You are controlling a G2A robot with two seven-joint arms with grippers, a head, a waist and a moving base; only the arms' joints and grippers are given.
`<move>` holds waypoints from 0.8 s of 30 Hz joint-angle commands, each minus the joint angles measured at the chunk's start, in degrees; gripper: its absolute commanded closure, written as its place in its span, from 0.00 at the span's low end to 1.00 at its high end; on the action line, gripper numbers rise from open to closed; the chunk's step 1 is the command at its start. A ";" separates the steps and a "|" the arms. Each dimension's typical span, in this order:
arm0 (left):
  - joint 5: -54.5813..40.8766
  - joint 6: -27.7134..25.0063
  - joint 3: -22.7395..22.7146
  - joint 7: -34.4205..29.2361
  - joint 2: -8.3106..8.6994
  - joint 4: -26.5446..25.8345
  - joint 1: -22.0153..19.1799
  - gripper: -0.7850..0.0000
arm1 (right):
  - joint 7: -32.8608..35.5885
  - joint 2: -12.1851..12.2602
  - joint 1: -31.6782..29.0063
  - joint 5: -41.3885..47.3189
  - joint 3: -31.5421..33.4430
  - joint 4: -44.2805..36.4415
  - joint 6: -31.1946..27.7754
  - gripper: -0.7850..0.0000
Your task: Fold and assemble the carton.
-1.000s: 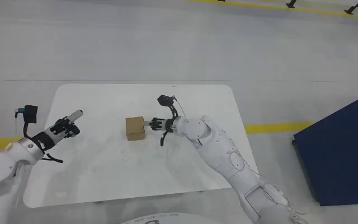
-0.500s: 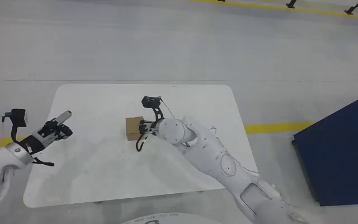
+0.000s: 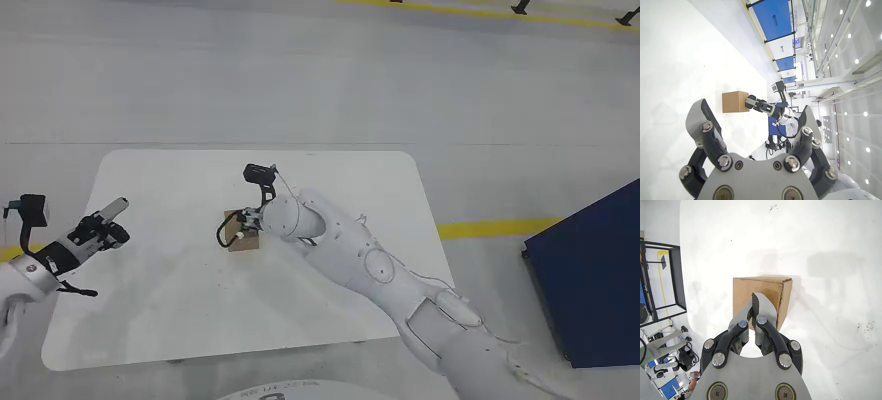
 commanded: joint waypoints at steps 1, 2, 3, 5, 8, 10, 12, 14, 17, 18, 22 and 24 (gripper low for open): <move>0.00 0.00 0.00 0.00 0.00 0.00 0.00 0.00 | -0.32 -0.53 0.65 0.42 -0.49 1.48 0.10 1.00; 0.00 0.00 0.00 0.00 0.00 0.00 0.00 0.00 | -0.58 -0.74 0.87 0.57 -0.61 1.91 0.15 1.00; 0.00 0.00 0.00 0.00 0.00 0.00 0.00 0.00 | -0.88 -0.91 0.93 0.74 -0.69 2.09 0.00 1.00; 0.00 0.00 0.00 0.00 0.00 0.00 0.00 0.00 | -1.49 -1.07 0.69 0.81 -0.68 1.67 -0.71 1.00; 0.00 0.00 0.00 0.00 0.00 0.00 0.00 0.00 | -2.27 -0.93 -0.25 0.25 -0.22 -0.04 -1.51 1.00; 0.00 0.00 0.00 0.00 0.00 0.00 0.00 0.00 | -2.40 -0.74 -0.98 -0.34 0.14 -1.28 -1.70 1.00; 0.00 0.00 0.00 0.00 0.00 0.00 0.00 0.00 | -2.28 -0.57 -1.54 -0.98 0.45 -2.15 -1.61 1.00; 0.00 0.00 0.00 0.00 0.00 0.00 0.00 0.00 | -1.81 -0.52 -1.76 -1.38 0.60 -2.42 -1.37 1.00; 0.00 0.00 0.00 0.00 0.00 0.00 0.00 0.00 | -1.09 -0.83 -1.21 -1.45 0.35 -1.35 -0.90 1.00; 0.00 0.00 0.00 0.00 0.00 0.00 0.00 0.00 | -0.97 -0.99 -0.97 -1.38 0.20 -0.96 -0.87 1.00; 0.00 0.00 0.00 0.00 0.00 0.00 0.00 0.00 | -1.41 -1.44 -0.59 -1.18 0.01 -0.37 -1.79 1.00; 0.00 0.00 0.00 0.00 0.00 0.00 0.00 0.00 | -3.63 -1.09 -2.06 -0.28 1.68 -2.46 -5.17 1.00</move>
